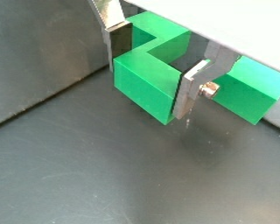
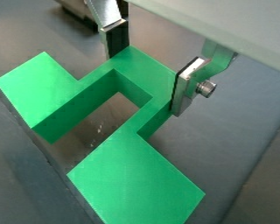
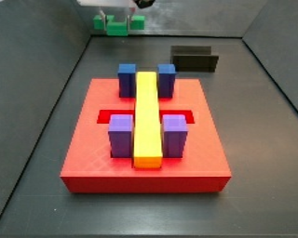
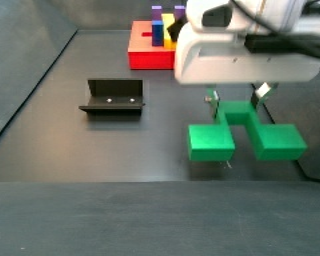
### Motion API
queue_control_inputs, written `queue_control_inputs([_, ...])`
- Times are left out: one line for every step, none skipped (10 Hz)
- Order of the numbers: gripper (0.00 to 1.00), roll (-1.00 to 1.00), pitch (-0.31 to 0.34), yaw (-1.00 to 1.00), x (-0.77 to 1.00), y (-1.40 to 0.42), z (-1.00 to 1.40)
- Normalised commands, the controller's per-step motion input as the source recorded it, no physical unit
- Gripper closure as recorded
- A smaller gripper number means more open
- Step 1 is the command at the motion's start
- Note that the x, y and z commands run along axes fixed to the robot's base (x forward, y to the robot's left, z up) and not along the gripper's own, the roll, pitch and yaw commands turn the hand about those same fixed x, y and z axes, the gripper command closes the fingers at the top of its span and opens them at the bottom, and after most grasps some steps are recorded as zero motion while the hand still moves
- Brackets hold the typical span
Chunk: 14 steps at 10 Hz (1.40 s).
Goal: Pick up the green object. Move up. Place the green object on the fixture. Regrasp the green object. Move to above the board. Insert the green object.
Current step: Place the green object on the fixture.
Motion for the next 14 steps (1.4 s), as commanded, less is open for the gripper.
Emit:
queue_control_inputs([1.0,0.0,0.069,-0.02,0.13,0.0,-0.04])
queue_control_inputs([1.0,-0.08,0.06,-0.23,0.82,-0.18,-0.23])
queue_control_inputs([1.0,-0.25,0.0,-0.21,0.92,-0.16,-0.17])
queue_control_inputs([1.0,-0.29,0.0,-0.07,1.0,-0.21,-0.07])
queue_control_inputs([1.0,-0.24,0.066,0.0,1.0,-0.32,0.0])
queue_control_inputs([1.0,-0.13,0.046,0.0,1.0,-0.42,0.0])
queue_control_inputs([1.0,-0.11,0.051,0.0,1.0,-0.44,0.0])
queue_control_inputs([1.0,-0.11,0.054,0.0,1.0,-0.45,0.0])
queue_control_inputs([1.0,-0.13,0.046,0.0,1.0,-0.46,0.0])
queue_control_inputs([1.0,-0.13,0.049,0.0,1.0,-0.46,0.0])
queue_control_inputs([1.0,-0.19,0.057,0.0,1.0,-0.45,0.03])
queue_control_inputs([1.0,-0.3,0.069,-0.03,1.0,-0.37,0.1])
queue_control_inputs([1.0,-0.35,0.074,-0.03,1.0,-0.31,0.11])
queue_control_inputs([1.0,-0.45,0.109,-0.04,1.0,-0.23,0.15])
